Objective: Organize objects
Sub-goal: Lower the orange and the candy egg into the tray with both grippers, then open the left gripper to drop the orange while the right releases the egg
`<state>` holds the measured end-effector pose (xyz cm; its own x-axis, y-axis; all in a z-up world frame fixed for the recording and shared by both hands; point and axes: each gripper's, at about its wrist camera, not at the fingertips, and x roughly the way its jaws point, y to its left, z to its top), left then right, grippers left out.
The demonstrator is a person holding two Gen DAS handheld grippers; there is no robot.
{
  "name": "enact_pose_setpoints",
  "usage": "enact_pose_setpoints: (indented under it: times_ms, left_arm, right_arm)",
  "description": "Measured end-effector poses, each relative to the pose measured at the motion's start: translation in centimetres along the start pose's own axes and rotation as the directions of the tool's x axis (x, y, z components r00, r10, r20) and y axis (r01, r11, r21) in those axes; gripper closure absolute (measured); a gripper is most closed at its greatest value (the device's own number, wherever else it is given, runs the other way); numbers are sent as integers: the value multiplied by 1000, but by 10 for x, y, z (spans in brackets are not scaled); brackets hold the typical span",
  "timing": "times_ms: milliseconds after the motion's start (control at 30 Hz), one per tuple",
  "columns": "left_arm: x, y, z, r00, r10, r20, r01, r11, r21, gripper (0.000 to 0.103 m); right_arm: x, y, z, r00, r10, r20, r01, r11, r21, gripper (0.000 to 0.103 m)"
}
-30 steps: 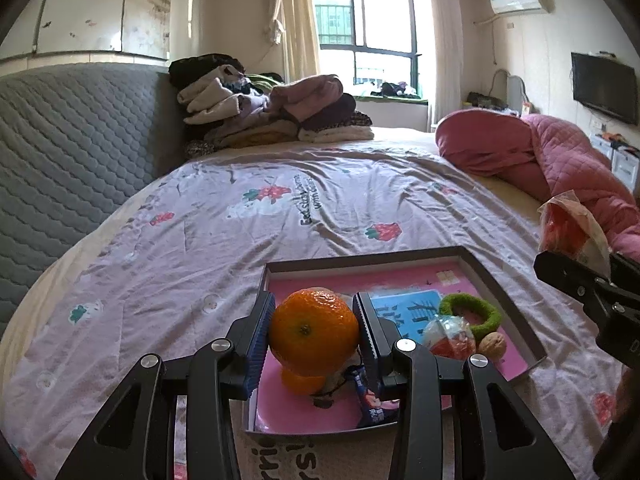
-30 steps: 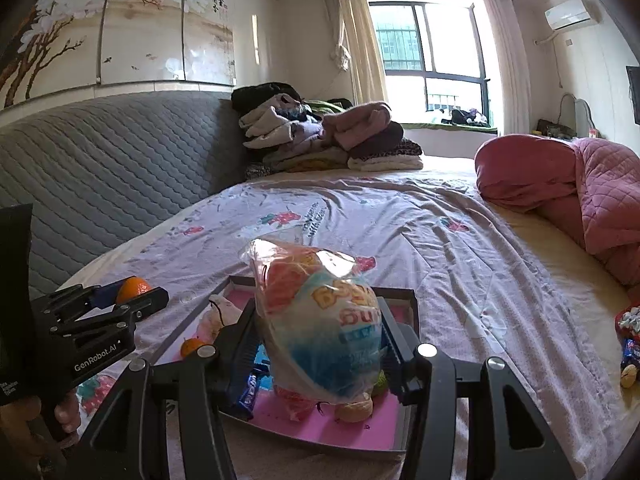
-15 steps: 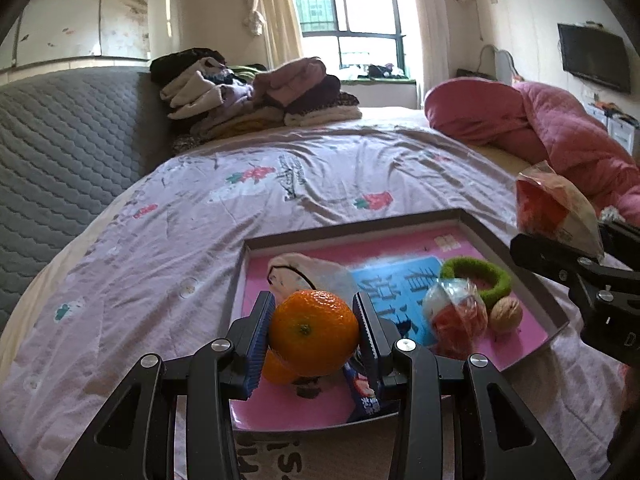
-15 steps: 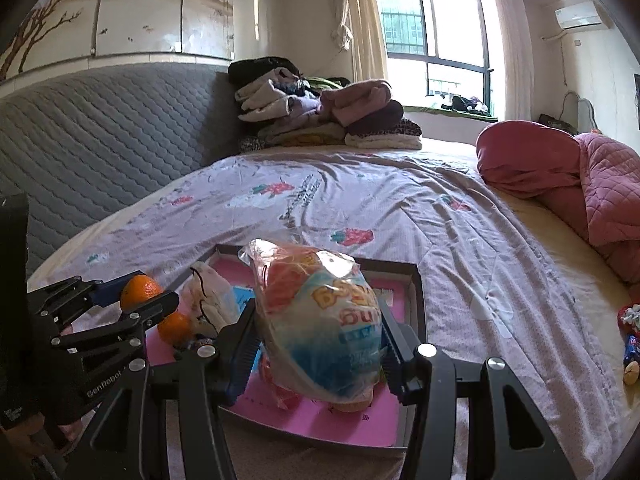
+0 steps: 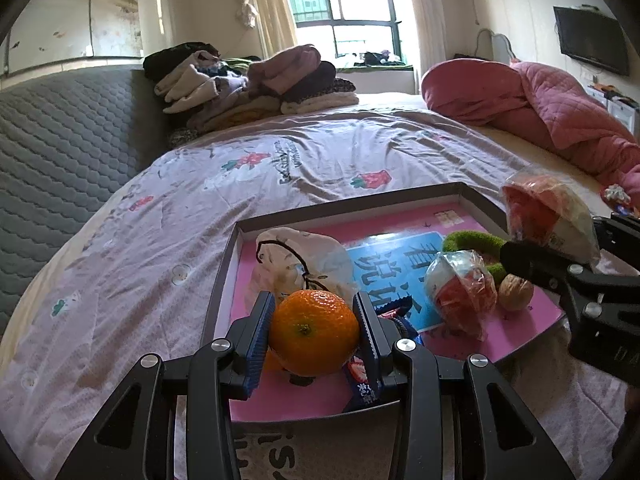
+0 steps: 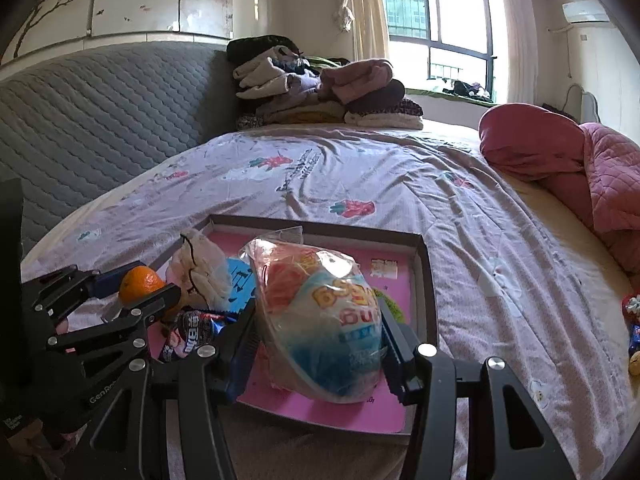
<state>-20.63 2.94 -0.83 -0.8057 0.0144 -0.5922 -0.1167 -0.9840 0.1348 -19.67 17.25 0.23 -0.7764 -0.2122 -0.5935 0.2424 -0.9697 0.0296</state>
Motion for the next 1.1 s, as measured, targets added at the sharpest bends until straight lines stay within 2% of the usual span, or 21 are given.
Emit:
enact_pose_setpoints:
  times_ms: [767,1000,1100]
  left_arm:
    - [9,-1,-8,999,23,-33,-22,1000,15,62]
    - [11,-4,-11,998,22,-51,-21,1000,20,62]
    - [13,-5,-14,998,13,-64,-12,1000,20,61]
  right_arm:
    - [32,-6,-18,990,-117,-82,116,993,-6,49]
    - [32,2,-20,988,-133,-72,131,991,-36,49]
    - [32,9,-22,991,-111,-76,106,992,-64,49]
